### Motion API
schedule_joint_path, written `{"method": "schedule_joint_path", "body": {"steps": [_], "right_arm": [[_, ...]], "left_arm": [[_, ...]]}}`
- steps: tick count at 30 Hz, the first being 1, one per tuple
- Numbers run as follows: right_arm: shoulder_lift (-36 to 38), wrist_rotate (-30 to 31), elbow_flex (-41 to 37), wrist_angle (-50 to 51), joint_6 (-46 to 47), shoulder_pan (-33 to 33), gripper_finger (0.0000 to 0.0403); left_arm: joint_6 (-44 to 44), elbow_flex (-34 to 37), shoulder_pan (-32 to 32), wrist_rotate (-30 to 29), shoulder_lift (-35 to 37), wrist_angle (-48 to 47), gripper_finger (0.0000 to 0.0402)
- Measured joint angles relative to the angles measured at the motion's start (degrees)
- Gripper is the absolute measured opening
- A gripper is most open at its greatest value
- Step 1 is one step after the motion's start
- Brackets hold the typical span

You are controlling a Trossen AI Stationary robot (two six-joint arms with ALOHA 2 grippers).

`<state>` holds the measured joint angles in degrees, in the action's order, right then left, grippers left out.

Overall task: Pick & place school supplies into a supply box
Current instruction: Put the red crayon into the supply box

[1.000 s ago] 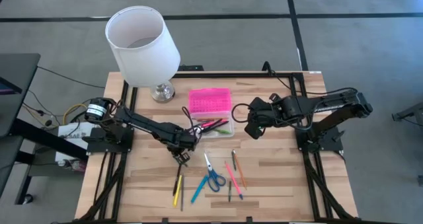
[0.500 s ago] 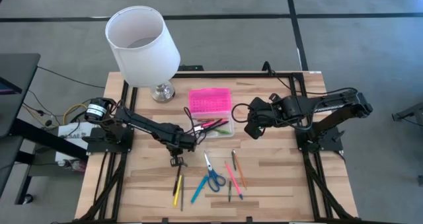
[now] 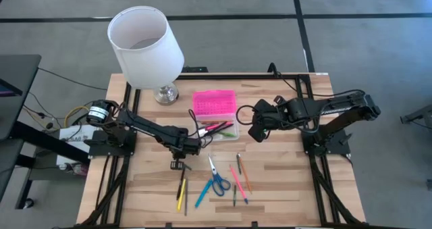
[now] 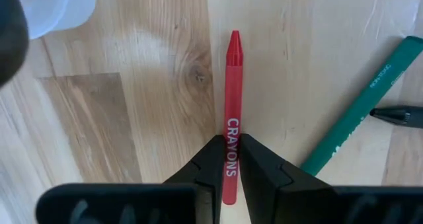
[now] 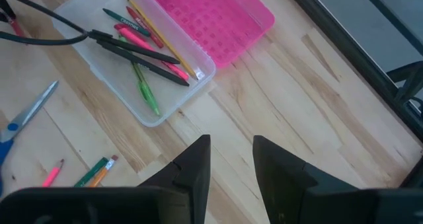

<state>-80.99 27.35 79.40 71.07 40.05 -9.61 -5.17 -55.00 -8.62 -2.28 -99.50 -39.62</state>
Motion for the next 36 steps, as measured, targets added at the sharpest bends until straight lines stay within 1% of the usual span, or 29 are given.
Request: {"method": "schedule_joint_path", "body": {"steps": [7, 15, 21, 24, 27, 30, 33, 36], "right_arm": [[0.0, 0.0, 0.0, 0.0, 0.0, 0.0, 0.0107], [0.0, 0.1, 0.0, 0.0, -1.1, 0.0, 0.0107], [0.0, 0.1, 0.0, 0.0, -1.2, 0.0, 0.0107], [0.0, 0.2, 0.0, 0.0, -1.2, 0.0, 0.0107], [0.0, 0.2, 0.0, 0.0, -1.2, 0.0, 0.0107], [0.0, 0.2, 0.0, 0.0, -1.2, 0.0, 0.0107], [0.0, 0.2, 0.0, 0.0, -1.1, 0.0, 0.0107], [0.0, 0.2, 0.0, -0.5, -1.1, 0.0, 0.0107]], "left_arm": [[-0.1, -0.1, 0.0, 0.5, 0.0, -0.4, 0.0021], [-1.1, -1.3, 0.1, 1.3, -0.2, -1.6, 0.0021], [-0.2, -5.4, 0.2, 1.6, -0.2, -3.3, 0.0021], [0.9, -8.6, 0.1, 1.5, -0.2, -3.7, 0.0021], [2.6, -11.8, 0.6, 0.0, -0.1, -3.9, 0.0021], [3.0, -14.5, 2.6, -3.7, -0.1, -3.1, 0.0021], [1.6, -15.4, 6.3, -7.1, 0.0, -0.6, 0.0021], [-1.9, -15.4, 11.3, -6.9, 0.0, 2.5, 0.0021]]}}
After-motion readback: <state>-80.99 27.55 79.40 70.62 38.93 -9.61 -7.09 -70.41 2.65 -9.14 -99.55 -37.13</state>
